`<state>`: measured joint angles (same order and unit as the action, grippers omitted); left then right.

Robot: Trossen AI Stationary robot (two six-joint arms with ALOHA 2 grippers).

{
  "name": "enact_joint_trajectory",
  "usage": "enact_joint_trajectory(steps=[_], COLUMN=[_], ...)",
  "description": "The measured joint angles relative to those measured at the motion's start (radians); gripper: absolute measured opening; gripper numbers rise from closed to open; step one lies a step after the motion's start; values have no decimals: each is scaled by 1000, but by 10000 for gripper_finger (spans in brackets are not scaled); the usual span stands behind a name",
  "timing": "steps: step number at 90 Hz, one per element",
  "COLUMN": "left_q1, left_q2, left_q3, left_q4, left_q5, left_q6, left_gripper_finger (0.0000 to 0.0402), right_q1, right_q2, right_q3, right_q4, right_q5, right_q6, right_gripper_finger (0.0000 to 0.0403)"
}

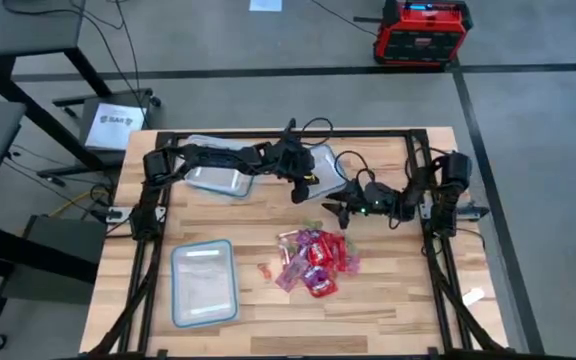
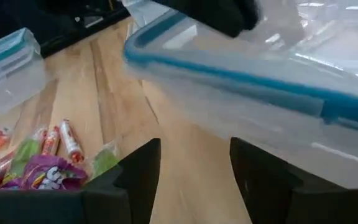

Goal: Sort candy
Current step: Open the top right transparent bin

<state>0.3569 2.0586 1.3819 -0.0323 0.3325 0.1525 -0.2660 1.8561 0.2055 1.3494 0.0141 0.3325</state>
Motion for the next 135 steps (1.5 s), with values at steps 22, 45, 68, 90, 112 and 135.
enact_joint_trajectory(steps=[22,45,68,90,112,135], left_q1=[1,1,1,0,0,-1], left_q2=[-1,1,2,2,-2,3], left_q3=[2,-2,-3,-3,-3,-3], left_q4=[-101,-69,-65,-72,-66,-87], left_q5=[71,138,137,139,118,56], left_q6=[58,87,70,47,18,2], left_gripper_finger=[22,22,22,22,22,16], right_q1=[-51,-197,-215,-206,-206,-168], right_q2=[-4,-5,-2,-1,-1,-10], right_q3=[-93,-130,-40,-5,-2,32], right_q4=[107,173,79,76,163,232], right_q5=[-56,-334,-491,-567,-638,-720], right_q6=[33,29,-34,-13,25,78], right_gripper_finger=[180,180,180,177,146,132])
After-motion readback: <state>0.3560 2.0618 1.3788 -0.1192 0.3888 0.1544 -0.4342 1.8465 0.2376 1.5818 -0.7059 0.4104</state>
